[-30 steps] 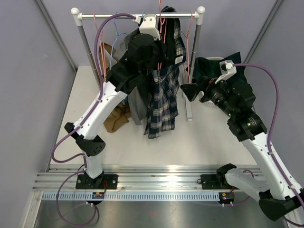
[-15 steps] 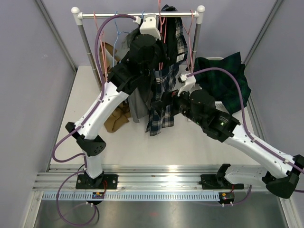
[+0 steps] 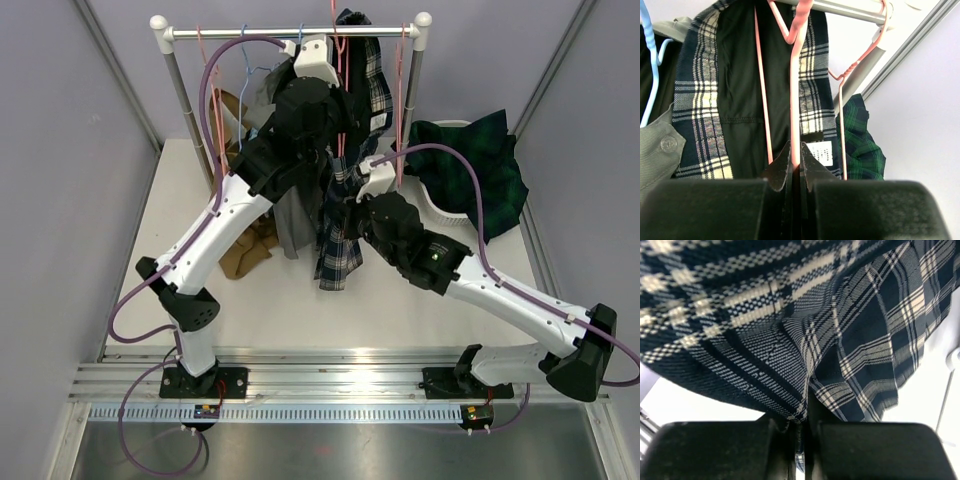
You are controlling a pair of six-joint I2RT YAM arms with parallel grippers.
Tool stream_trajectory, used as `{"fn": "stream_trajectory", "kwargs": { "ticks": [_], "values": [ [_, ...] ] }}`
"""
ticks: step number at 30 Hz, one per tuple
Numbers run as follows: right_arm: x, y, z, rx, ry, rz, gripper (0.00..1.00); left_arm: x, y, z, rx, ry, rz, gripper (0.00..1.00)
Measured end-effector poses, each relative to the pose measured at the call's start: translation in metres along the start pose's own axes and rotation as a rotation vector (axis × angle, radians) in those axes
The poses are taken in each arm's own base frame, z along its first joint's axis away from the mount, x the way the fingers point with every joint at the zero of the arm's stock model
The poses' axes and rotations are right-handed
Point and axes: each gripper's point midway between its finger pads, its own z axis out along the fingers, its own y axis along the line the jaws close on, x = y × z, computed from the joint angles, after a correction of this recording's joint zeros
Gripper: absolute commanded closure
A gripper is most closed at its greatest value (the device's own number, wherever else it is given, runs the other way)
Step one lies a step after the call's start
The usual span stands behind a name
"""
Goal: Remove the skirt from the hanger
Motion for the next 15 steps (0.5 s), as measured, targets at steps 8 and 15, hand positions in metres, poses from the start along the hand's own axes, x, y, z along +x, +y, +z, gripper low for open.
{"fn": "stream_trajectory", "kwargs": {
  "ticks": [8, 15],
  "values": [
    [0.047, 0.027, -0.032, -0.003, 0.031, -0.048, 1.0, -0.007, -0.005, -0.007, 0.01, -0.005, 0.012, 1.0],
    [0.047, 0.023, -0.077, 0.067, -0.027, 0.005, 1.0, -0.004, -0.016, -0.012, 0.037, 0.032, 0.016, 1.0]
  ]
}}
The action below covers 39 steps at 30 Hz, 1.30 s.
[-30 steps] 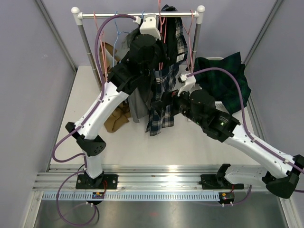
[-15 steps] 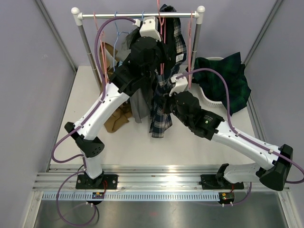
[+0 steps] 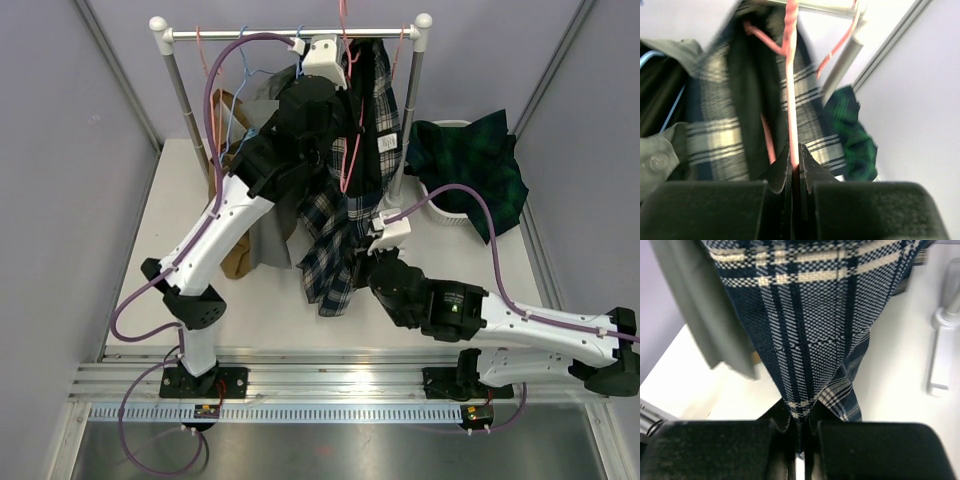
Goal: Remove the skirt from the hanger
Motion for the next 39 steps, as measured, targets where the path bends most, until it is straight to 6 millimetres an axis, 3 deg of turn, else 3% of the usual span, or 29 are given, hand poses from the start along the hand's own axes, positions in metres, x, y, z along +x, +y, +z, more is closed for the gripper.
{"fn": "stream_trajectory", "kwargs": {
  "ticks": [6, 10, 14, 20, 22, 27, 30, 33, 36, 39],
  "values": [
    [0.007, -0.015, -0.002, 0.086, -0.001, -0.043, 1.0, 0.016, 0.0, 0.0, 0.03, 0.066, 0.039, 1.0],
    [0.02, -0.016, 0.008, 0.132, 0.014, -0.16, 1.0, 0.025, 0.009, -0.015, 0.044, 0.128, 0.051, 1.0],
    [0.029, -0.006, 0.029, 0.144, 0.051, -0.267, 1.0, 0.023, 0.012, -0.054, 0.062, 0.177, 0.033, 1.0],
    [0.017, -0.034, 0.061, 0.217, 0.056, -0.269, 1.0, -0.004, 0.002, -0.129, 0.115, 0.208, -0.026, 1.0],
    [0.007, -0.041, 0.067, 0.229, 0.045, -0.26, 1.0, -0.01, 0.009, -0.149, 0.112, 0.217, -0.056, 1.0],
    [-0.03, -0.058, 0.074, 0.265, -0.002, -0.242, 1.0, 0.018, 0.033, -0.189, 0.057, 0.34, -0.068, 1.0],
    [-0.048, -0.061, 0.066, 0.263, -0.028, -0.225, 1.0, 0.043, 0.03, -0.201, 0.046, 0.419, -0.013, 1.0],
    [-0.056, -0.064, 0.048, 0.234, -0.031, -0.188, 1.0, 0.056, 0.028, -0.2, 0.039, 0.44, 0.033, 1.0],
    [-0.059, -0.074, 0.015, 0.172, -0.061, -0.123, 1.0, 0.055, 0.031, -0.188, 0.015, 0.397, 0.084, 1.0],
    [-0.057, -0.092, -0.024, 0.107, -0.092, -0.065, 1.0, 0.039, 0.032, -0.169, -0.018, 0.321, 0.124, 1.0]
  ]
}}
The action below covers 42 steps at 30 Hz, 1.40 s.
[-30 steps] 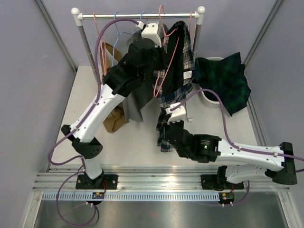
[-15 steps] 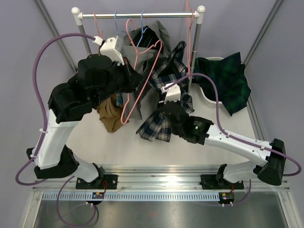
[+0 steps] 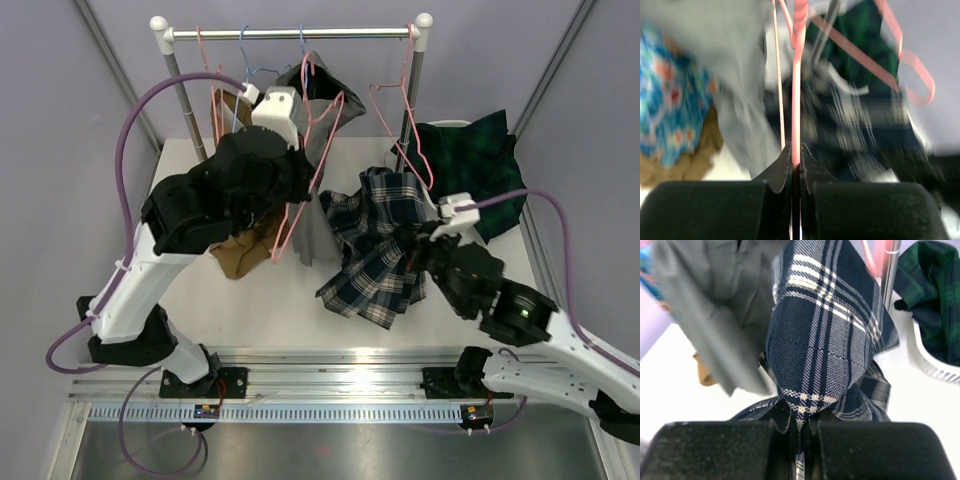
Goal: Remove the skirt from the hanger
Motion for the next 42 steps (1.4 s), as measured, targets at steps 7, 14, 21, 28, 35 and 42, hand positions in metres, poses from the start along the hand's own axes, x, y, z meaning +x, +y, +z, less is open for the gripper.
{"fn": "stream_trajectory", "kwargs": {
  "ticks": [7, 14, 21, 28, 35, 42],
  "values": [
    [0.005, -0.028, -0.054, -0.082, 0.004, 0.132, 1.0, -0.06, -0.005, 0.07, -0.059, -0.177, -0.023, 1.0],
    [0.033, -0.035, -0.071, -0.113, 0.094, 0.141, 1.0, -0.068, 0.006, 0.161, -0.072, -0.207, -0.053, 1.0],
    [0.038, -0.042, -0.074, -0.091, 0.113, 0.125, 1.0, -0.067, -0.009, 0.224, 0.021, -0.23, -0.083, 1.0],
    [-0.005, -0.066, -0.078, 0.038, 0.019, 0.084, 1.0, -0.051, -0.004, 0.248, 0.044, -0.199, -0.106, 0.83],
    [-0.135, -0.081, -0.095, 0.13, -0.285, -0.002, 1.0, -0.005, 0.006, 0.252, 0.033, -0.077, -0.084, 0.49],
    [-0.255, -0.08, -0.105, 0.282, -0.542, -0.174, 1.0, -0.001, 0.01, 0.217, 0.053, -0.046, -0.056, 0.17]
  ]
}}
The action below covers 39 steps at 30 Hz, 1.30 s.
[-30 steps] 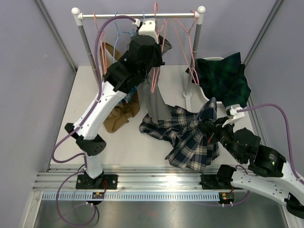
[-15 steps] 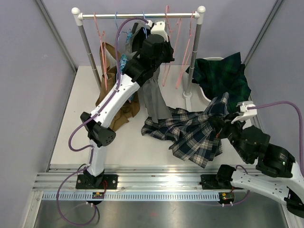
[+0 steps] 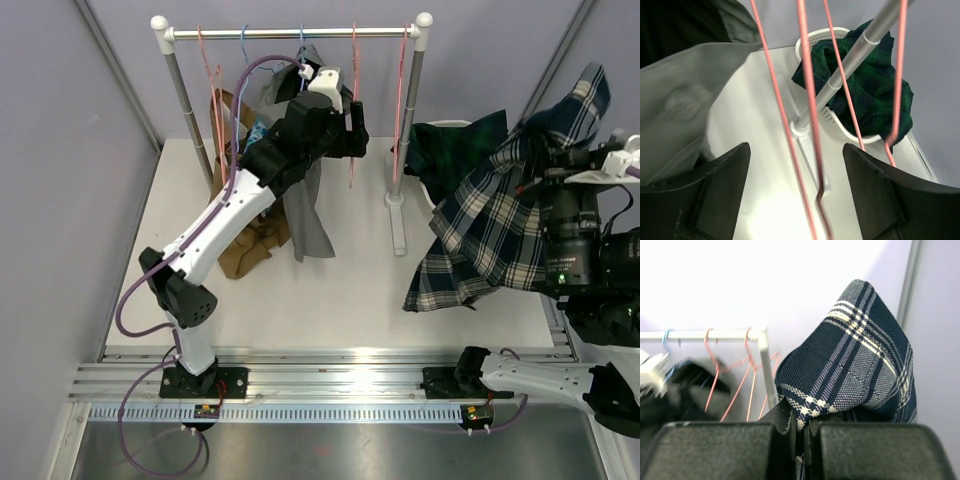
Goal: Remove the skirt from the hanger
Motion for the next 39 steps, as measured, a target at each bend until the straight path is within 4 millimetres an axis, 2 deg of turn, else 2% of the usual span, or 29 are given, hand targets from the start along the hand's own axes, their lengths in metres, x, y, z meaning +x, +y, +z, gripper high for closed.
{"fn": "stream_trajectory", "kwargs": {
  "ticks": [1, 3, 6, 10, 13, 16, 18, 22, 26, 29, 31, 34, 37, 39],
  "values": [
    [-0.013, 0.0, 0.006, 0.014, -0.03, -0.021, 1.0, -0.001, 0.001, -0.008, 0.004, -0.001, 0.001, 0.1],
    [-0.035, 0.0, 0.016, 0.037, -0.078, -0.049, 1.0, -0.004, 0.002, -0.024, 0.009, -0.002, 0.002, 0.07],
    [-0.072, 0.002, 0.03, 0.057, -0.146, -0.093, 1.0, -0.003, 0.005, -0.045, 0.022, -0.002, 0.003, 0.07],
    [-0.125, -0.002, 0.05, 0.126, -0.207, -0.182, 1.0, 0.008, 0.011, -0.064, 0.027, 0.016, 0.014, 0.07],
    [-0.138, -0.009, 0.07, 0.238, -0.227, -0.3, 1.0, 0.019, 0.016, -0.069, 0.022, 0.035, 0.021, 0.07],
    [-0.123, -0.022, 0.097, 0.343, -0.197, -0.452, 1.0, 0.035, 0.02, -0.073, 0.02, 0.066, 0.032, 0.06],
    [-0.102, -0.033, 0.124, 0.391, -0.153, -0.526, 1.0, 0.045, 0.022, -0.074, 0.019, 0.089, 0.038, 0.06],
    [-0.041, -0.071, 0.183, 0.448, -0.029, -0.6, 1.0, 0.066, 0.024, -0.075, 0.025, 0.141, 0.062, 0.06],
    [0.023, -0.112, 0.235, 0.436, 0.059, -0.501, 1.0, 0.082, 0.026, -0.081, 0.03, 0.174, 0.082, 0.06],
    [0.068, -0.13, 0.264, 0.39, 0.099, -0.377, 1.0, 0.088, 0.027, -0.087, 0.038, 0.179, 0.084, 0.06],
    [0.095, -0.122, 0.282, 0.323, 0.121, -0.309, 1.0, 0.09, 0.027, -0.089, 0.044, 0.181, 0.083, 0.06],
    [0.147, -0.098, 0.313, 0.185, 0.158, -0.197, 1.0, 0.091, 0.023, -0.088, 0.053, 0.176, 0.083, 0.06],
    [0.209, -0.077, 0.332, 0.061, 0.24, -0.085, 1.0, 0.092, 0.017, -0.089, 0.067, 0.176, 0.088, 0.05],
    [0.268, -0.067, 0.332, -0.002, 0.346, -0.008, 1.0, 0.093, 0.013, -0.087, 0.073, 0.18, 0.093, 0.03]
  ]
}}
